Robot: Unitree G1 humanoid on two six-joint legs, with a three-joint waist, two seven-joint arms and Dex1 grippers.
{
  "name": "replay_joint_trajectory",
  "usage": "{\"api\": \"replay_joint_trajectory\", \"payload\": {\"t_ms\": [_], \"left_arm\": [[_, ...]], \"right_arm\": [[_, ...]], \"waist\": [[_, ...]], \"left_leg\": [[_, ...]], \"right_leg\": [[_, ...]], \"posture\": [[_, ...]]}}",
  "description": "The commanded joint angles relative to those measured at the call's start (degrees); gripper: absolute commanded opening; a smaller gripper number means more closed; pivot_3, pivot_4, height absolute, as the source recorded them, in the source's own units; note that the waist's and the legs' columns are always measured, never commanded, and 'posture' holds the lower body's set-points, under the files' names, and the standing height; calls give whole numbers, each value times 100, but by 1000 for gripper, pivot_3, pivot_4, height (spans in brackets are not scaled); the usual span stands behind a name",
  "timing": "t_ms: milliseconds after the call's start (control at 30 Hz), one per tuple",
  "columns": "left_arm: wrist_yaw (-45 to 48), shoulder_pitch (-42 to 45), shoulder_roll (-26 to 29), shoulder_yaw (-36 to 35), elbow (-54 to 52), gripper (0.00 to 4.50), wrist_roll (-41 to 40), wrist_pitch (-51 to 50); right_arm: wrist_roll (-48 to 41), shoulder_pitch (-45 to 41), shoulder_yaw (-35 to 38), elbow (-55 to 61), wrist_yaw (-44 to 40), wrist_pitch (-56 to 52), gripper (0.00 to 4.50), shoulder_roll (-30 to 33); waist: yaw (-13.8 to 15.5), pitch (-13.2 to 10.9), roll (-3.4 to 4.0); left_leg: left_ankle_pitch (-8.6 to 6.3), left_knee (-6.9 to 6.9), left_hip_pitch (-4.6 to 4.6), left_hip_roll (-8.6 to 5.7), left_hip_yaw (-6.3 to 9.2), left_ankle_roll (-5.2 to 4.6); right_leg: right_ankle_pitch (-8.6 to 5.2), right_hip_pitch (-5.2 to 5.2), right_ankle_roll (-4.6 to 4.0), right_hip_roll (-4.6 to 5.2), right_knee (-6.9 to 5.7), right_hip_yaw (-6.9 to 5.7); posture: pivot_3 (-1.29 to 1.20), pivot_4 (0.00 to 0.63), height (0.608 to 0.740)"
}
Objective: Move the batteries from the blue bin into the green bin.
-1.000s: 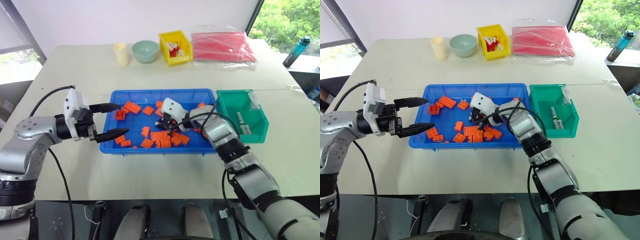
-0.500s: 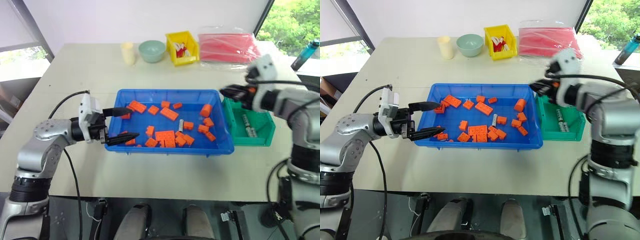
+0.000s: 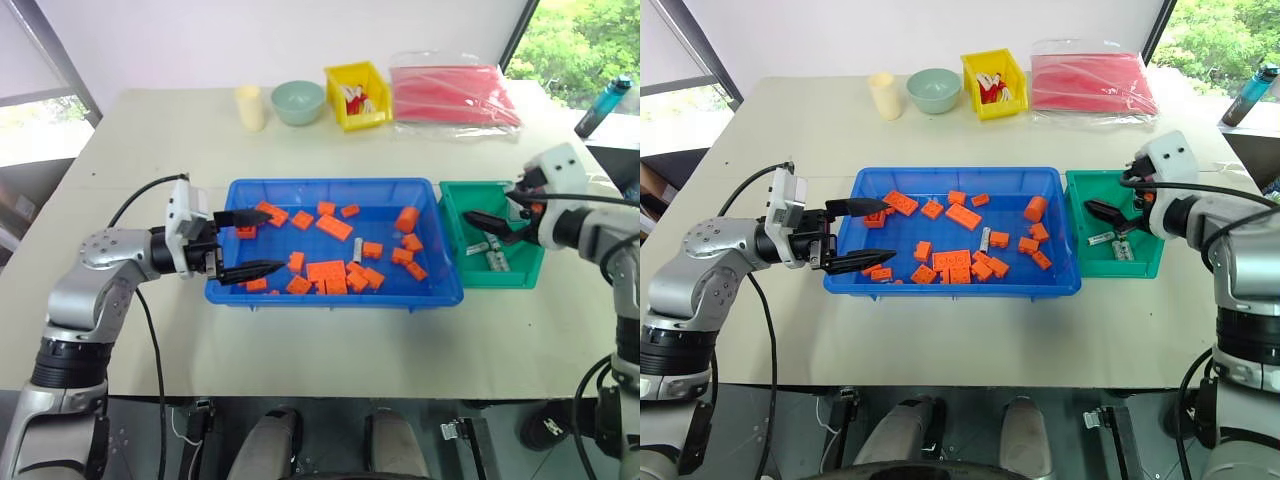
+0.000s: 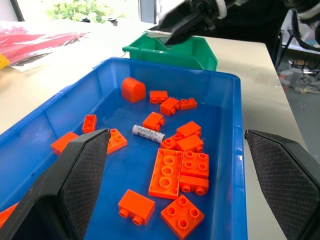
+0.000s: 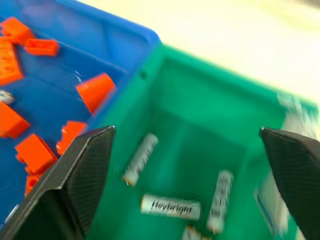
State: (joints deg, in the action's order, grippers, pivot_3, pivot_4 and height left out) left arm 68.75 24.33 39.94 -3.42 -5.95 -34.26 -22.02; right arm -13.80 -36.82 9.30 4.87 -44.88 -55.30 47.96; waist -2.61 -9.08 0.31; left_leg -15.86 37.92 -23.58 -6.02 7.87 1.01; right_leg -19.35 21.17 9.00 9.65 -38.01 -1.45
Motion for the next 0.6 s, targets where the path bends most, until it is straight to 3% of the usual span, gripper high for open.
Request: {"api": "replay_joint_trajectory", "payload": {"t_ms": [33, 167, 300, 433, 600], "left_arm": [[10, 2, 94, -139, -183, 4500, -30, 26], [-60, -7, 138, -183, -265, 4500, -42, -22], [-161, -79, 194, -255, -415, 4500, -68, -73], [-309, -266, 294, -424, -664, 4500, -138, -168], [-458, -491, 391, -615, -899, 4500, -201, -266]], "right_arm": [[-148, -696, -734, 1, -830, 806, 4471, 15], [182, -1208, -2022, -542, -1997, 1979, 4471, -239], [814, -1649, -2869, -1781, -2456, 3184, 4471, -691], [1207, -1921, -3308, -2848, -2886, 4074, 4471, -1062], [1623, -2205, -3405, -4035, -2849, 4848, 4471, -1506]], "waist": [[-25, 0, 0], [-26, -1, -5], [4, -6, -13], [-2, -8, -15], [-28, -8, -15]], "left_leg": [[0, -1, 0, 1, 0, 0], [0, -2, 0, 4, 3, 0], [0, 5, 0, -3, 13, 0], [0, 4, 0, -3, 18, 1], [1, 2, 0, -1, 18, 2]], "right_leg": [[0, 2, 0, -1, 0, 0], [0, -2, 0, -5, 2, -1], [0, -5, 0, -2, 1, -3], [0, -2, 0, -2, 1, -4], [0, 0, 0, -5, 1, -4]], "posture": [[0, 150, 737], [0, 150, 737], [0, 150, 737], [0, 150, 737], [0, 150, 737]]}}
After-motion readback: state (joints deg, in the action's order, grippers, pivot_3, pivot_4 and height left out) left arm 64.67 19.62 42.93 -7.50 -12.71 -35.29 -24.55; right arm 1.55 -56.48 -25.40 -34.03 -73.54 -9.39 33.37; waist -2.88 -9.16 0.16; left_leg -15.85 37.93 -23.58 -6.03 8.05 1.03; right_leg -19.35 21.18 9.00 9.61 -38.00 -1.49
